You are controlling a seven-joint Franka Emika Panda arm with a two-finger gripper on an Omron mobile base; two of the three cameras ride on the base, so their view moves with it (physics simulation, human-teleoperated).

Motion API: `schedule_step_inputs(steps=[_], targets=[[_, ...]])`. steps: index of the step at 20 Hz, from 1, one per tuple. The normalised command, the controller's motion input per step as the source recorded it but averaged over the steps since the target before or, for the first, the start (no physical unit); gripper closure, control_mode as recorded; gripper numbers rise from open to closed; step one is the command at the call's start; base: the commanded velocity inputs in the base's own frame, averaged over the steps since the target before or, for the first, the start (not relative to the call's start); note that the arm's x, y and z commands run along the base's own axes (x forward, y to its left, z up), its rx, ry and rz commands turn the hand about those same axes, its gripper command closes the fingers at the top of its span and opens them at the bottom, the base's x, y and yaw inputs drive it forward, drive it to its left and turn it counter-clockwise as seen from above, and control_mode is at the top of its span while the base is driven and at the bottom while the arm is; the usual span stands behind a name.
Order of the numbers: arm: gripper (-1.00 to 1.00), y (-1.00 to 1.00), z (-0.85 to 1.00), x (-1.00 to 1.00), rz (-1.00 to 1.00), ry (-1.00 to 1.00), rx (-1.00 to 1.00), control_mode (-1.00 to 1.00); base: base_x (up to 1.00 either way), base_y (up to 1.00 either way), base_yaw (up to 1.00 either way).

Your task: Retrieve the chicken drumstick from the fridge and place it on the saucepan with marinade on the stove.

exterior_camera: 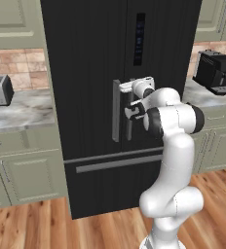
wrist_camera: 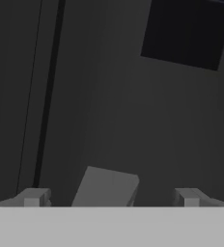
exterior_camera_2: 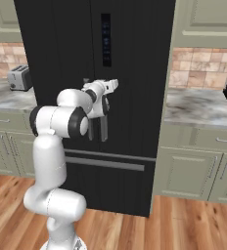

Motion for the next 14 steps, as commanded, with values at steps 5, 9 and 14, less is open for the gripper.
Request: schedule_step_inputs(steps=[5, 9, 14], targets=[[-1.0, 0.0, -0.01, 0.24, 0.0, 0.0, 0.0, -1.0, 0.0, 0.0, 0.0], [-1.0, 0.0, 0.0, 0.22, 0.0, 0.0, 0.0, -1.0, 0.0, 0.0, 0.0], [1.0, 0.0, 0.0, 0.1, 0.0, 0.0, 0.0, -1.0, 0.0, 0.0, 0.0]])
